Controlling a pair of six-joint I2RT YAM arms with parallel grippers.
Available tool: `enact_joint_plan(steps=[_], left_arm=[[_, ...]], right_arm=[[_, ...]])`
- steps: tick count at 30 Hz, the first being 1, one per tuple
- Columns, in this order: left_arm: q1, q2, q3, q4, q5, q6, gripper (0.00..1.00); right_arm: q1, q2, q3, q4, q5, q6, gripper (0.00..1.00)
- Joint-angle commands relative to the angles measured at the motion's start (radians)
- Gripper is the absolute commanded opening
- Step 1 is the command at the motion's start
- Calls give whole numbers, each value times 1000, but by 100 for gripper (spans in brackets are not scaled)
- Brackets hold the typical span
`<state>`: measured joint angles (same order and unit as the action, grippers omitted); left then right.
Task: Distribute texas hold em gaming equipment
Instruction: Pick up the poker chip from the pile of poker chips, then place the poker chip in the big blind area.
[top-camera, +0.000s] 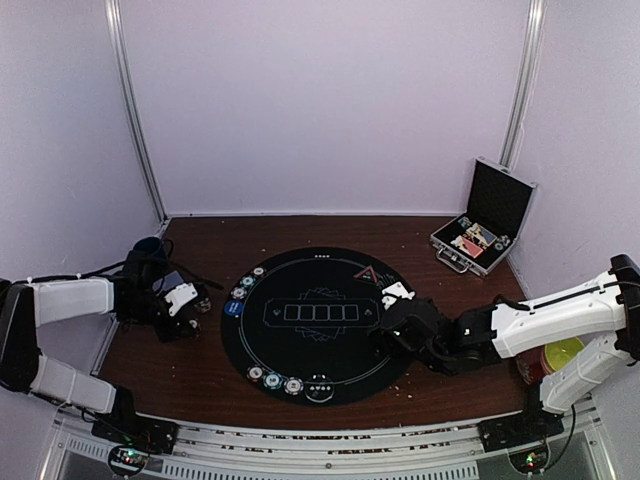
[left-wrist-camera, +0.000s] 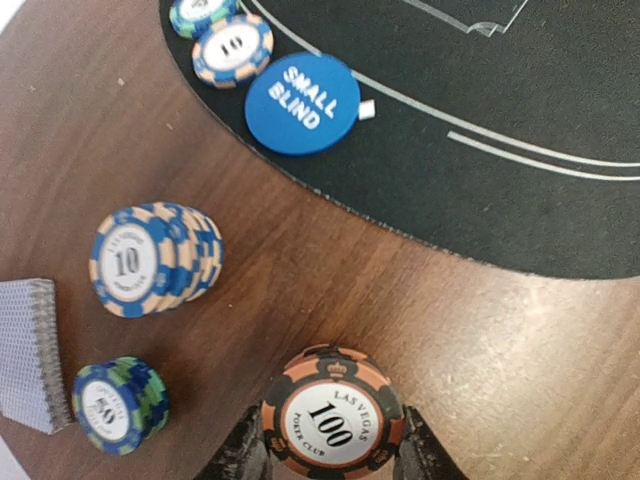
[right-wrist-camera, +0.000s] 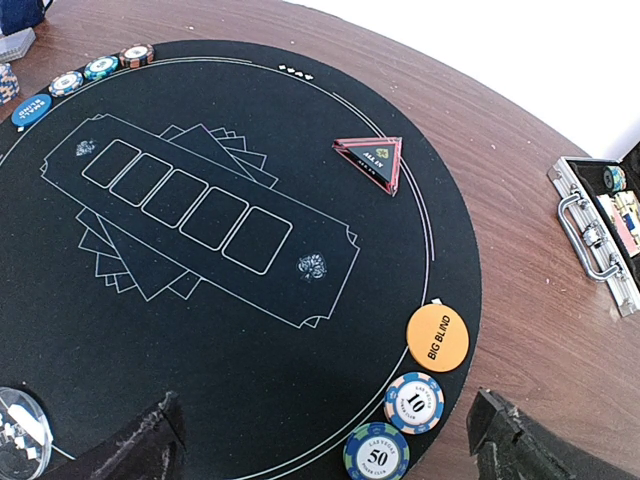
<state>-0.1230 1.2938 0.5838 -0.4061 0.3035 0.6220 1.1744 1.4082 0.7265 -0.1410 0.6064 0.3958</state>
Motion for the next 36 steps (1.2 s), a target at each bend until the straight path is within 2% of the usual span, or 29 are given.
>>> enact_joint_plan(steps=[1,5,8,17,23,28,36], left_arm=[[7,-106,51,-52,56,-2,27],[-21,-140,100,-107,75,-3,26],[-85,-139,149,-130,73,-18,26],[-442,-59,327,-75,6,-124,27],[-658,145,492,-67,11,-118,27],[-789,316,605,-74,14,-67,27],[-914,522,786,-53,25,-62,27]], right_arm=[[9,-10,2,3,20,7,100],[8,-10,1,4,27,8,100],[8,-32,-9,10,40,8,100],[-29,-189,-70,21,133,34,100],[-68,-327,-117,17,201,77,100],[-97,-427,-144,1,232,104,100],[-122,-534,-153,-54,285,140,100]])
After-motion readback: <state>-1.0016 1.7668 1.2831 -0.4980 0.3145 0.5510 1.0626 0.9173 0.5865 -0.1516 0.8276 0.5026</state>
